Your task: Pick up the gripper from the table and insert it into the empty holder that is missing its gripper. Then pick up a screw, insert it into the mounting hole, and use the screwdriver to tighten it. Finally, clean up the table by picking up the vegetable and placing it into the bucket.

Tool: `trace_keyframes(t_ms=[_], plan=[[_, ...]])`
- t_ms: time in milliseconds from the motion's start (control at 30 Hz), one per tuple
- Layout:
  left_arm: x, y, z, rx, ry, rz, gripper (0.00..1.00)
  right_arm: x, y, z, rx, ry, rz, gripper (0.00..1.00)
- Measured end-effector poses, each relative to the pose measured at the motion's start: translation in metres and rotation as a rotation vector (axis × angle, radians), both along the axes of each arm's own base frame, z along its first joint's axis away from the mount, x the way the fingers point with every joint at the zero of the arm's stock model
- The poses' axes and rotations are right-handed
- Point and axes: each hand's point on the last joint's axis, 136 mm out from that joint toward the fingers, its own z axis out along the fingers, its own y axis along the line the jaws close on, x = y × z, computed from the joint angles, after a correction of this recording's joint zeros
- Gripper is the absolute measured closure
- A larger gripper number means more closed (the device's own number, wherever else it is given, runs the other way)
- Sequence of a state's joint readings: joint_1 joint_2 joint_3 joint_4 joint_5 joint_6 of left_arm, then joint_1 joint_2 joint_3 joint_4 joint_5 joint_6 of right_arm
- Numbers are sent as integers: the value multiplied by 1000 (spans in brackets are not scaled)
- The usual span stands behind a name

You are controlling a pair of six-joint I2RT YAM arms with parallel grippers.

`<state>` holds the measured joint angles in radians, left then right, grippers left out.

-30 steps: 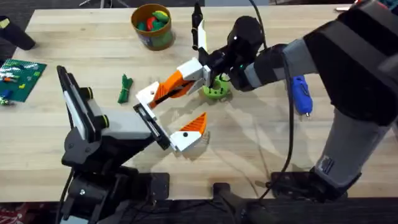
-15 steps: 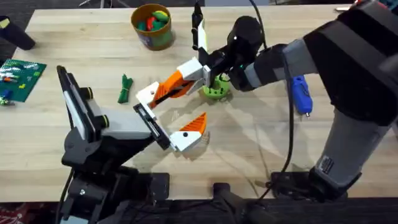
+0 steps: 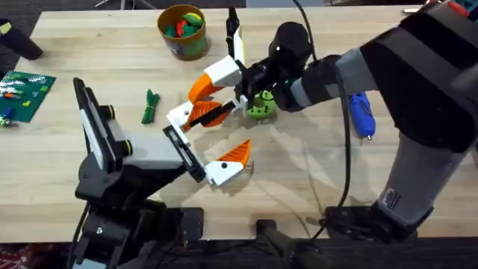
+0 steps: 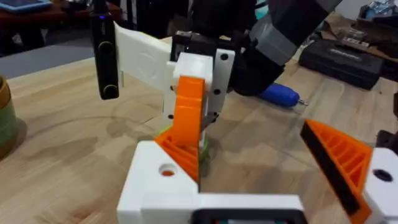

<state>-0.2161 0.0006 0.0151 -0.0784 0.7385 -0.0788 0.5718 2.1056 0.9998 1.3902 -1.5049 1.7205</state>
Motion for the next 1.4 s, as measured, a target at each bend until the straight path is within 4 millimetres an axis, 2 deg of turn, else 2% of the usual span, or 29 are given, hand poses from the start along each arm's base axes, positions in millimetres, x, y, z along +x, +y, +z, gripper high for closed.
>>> trace_keyframes(t_ms=[567,700,900,1067,1233,1400], plan=[[0,0,0,0,0,-2,9,6,-3,-5,-10,10,-16,8],[0,0,0,0,0,-2,9,11,-11,9,-16,3,-51,8],[0,0,0,1,0,-3,9,27,-41,51,43,-151,-146,7],[0,0,0,2,-2,-3,9,52,-71,66,12,-285,-304,8],[0,0,0,2,-2,-3,9,69,-100,74,-145,-406,-442,9],[0,0,0,2,-2,-3,9,72,-126,87,-380,-577,-492,8]])
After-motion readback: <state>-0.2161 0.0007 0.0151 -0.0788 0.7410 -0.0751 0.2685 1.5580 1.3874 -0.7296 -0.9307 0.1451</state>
